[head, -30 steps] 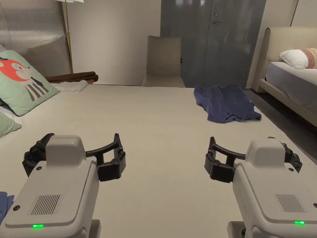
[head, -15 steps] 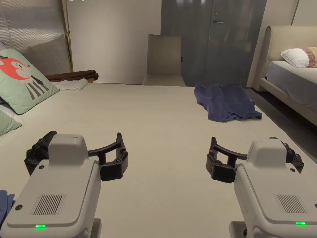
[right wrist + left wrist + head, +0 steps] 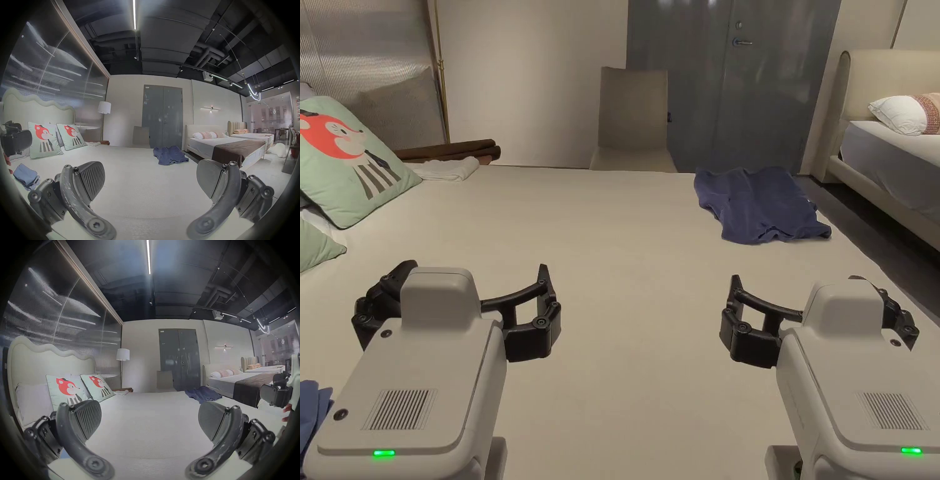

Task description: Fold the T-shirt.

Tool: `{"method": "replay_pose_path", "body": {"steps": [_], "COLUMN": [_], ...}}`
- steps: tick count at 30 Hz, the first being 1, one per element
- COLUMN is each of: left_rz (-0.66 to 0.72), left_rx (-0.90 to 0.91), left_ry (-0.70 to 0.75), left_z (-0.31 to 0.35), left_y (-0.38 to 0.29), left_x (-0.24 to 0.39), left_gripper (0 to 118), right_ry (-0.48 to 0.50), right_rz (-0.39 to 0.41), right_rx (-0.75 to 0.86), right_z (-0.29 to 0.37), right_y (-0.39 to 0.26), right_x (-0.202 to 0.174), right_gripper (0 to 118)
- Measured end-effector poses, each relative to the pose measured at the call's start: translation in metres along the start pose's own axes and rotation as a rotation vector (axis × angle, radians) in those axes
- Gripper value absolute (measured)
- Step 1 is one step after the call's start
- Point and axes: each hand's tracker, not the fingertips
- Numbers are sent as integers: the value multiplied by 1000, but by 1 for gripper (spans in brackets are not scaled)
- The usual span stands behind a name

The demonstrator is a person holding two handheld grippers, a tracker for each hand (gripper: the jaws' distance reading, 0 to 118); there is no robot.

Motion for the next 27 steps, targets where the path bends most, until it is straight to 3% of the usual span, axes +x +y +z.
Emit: {"method": "replay_pose_path", "body": {"steps": [27], "left_rz": [2], "left_rx": [-2], "left_ry": [-8], "left_z": [4], "left_y": [0], "left_x": [0], "left_gripper": [116], "right_ry": [-4], "right_rz": [-3], "right_rx": [-5], "right_z": [3], "right_y": [-1], "right_x": [2], "right_gripper": [112]}}
